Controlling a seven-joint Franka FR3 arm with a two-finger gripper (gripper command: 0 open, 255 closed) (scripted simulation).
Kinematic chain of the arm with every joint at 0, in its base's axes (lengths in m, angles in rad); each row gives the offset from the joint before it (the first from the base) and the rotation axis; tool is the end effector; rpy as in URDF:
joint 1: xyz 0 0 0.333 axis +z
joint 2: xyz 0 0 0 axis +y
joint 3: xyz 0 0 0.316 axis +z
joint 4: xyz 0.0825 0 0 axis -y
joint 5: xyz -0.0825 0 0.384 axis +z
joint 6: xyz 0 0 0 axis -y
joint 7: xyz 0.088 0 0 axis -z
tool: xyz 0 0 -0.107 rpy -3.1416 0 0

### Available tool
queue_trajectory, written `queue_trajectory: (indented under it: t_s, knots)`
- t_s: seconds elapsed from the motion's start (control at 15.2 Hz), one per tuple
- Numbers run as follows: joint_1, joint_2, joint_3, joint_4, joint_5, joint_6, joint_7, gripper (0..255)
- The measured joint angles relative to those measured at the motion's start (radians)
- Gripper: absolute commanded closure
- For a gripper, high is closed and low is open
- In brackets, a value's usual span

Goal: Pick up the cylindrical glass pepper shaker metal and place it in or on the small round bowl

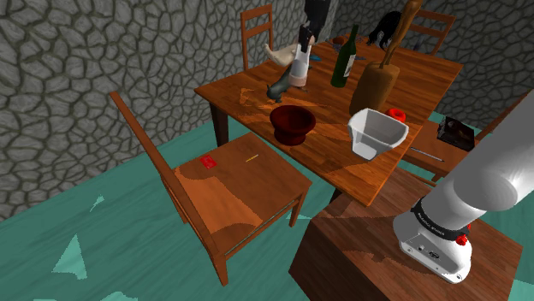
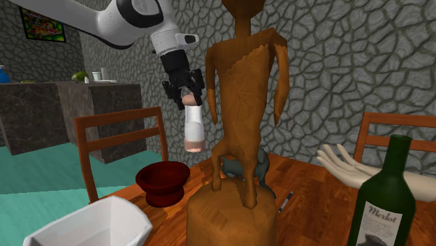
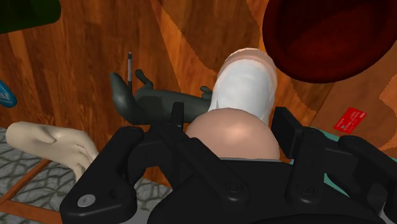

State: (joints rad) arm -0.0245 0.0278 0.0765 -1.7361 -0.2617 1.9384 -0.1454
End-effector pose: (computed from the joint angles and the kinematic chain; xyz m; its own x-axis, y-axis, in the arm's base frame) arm 0.5898 0.0125 0.5661 0.9516 0.2815 0.1237 0.2402 -0.9316 0.2727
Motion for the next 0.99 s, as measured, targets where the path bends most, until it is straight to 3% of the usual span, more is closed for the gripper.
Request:
queue_trajectory:
  t_s: [0.59, 0.99]
  knots:
    - [0.071, -0.194, 0.078, -0.123, 0.012, -0.104, 0.124, 255]
    - [0.075, -0.21, 0.082, -0.208, 0.008, -0.04, 0.15, 255]
